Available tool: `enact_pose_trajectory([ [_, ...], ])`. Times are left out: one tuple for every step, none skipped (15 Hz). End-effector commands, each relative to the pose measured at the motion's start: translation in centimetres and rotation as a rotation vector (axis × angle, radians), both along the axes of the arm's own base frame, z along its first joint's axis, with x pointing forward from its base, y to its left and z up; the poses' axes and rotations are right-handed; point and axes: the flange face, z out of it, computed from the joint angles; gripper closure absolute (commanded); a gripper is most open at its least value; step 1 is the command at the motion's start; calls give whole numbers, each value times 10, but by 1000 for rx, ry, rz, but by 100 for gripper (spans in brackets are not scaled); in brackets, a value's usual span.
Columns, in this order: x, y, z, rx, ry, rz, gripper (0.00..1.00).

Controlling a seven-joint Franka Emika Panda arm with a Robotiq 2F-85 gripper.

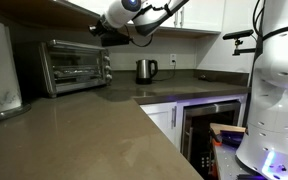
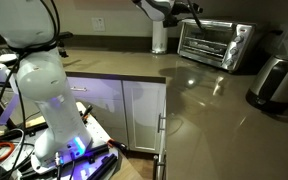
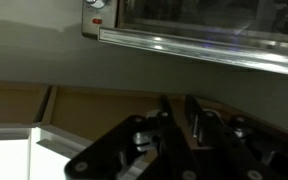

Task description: Open the oven

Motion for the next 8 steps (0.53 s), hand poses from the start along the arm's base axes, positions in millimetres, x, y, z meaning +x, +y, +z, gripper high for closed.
enact_pose_trajectory([
  [19,-7,-6,6,-27,22,97],
  [23,-9,-8,6,-28,23,100],
  [27,-11,-10,5,-29,25,100],
  [30,-12,-10,0,-33,28,100],
  [34,-15,-10,-5,-36,30,100],
  [37,-17,-10,-10,-39,30,100],
  [40,-19,-9,-13,-43,32,100],
  [44,-21,-10,-16,-44,36,100],
])
